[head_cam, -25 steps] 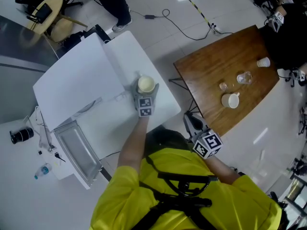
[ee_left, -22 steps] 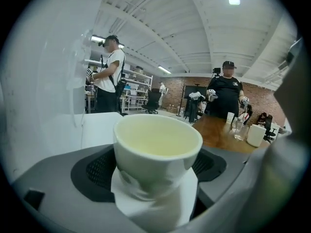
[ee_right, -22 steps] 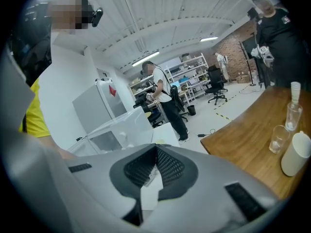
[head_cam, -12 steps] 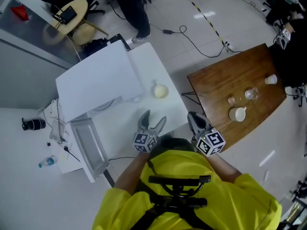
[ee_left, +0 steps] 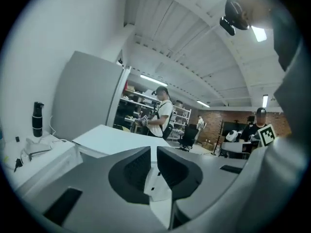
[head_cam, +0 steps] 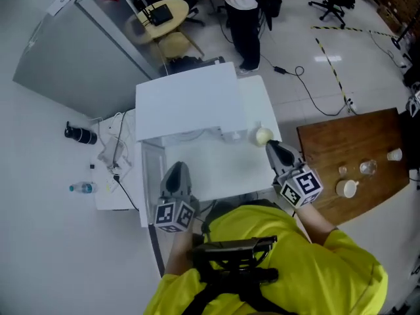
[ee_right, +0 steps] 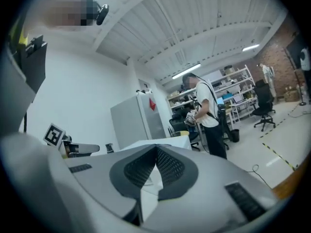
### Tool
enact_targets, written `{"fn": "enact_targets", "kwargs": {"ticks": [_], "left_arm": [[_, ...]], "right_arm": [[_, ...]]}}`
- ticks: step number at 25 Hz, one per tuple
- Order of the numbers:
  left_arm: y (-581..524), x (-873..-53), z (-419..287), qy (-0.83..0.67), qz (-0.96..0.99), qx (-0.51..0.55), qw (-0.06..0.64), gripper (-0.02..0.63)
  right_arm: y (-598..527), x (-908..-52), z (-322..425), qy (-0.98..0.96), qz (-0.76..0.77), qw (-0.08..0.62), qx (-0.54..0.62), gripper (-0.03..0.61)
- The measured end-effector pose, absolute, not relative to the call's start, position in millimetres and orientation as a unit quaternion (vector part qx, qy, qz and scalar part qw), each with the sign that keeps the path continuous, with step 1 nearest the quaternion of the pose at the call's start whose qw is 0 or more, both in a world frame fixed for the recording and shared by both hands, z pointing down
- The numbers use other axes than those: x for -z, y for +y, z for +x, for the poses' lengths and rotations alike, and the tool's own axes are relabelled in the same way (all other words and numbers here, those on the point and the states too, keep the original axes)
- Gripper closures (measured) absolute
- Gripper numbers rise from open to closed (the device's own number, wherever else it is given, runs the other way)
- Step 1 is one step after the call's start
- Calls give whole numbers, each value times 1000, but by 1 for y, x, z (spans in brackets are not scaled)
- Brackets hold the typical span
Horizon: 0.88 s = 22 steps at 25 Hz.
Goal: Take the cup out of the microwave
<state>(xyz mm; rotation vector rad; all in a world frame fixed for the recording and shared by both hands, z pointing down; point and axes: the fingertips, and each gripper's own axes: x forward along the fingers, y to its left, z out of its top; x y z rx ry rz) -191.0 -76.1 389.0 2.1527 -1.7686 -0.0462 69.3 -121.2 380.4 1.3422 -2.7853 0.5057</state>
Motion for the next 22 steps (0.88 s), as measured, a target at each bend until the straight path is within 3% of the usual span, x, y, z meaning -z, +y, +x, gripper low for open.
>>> {"fn": "enact_targets", "kwargs": {"ticks": [6, 22], "left_arm": [[-44, -338, -229, -628, 758, 52, 168, 578], [-21, -336, -284, -637, 752, 13, 173, 578]], "right_arm": [[-124, -343, 23, -909, 394, -14, -136, 574], [-92, -336, -22, -907, 396, -6, -145, 574]]}}
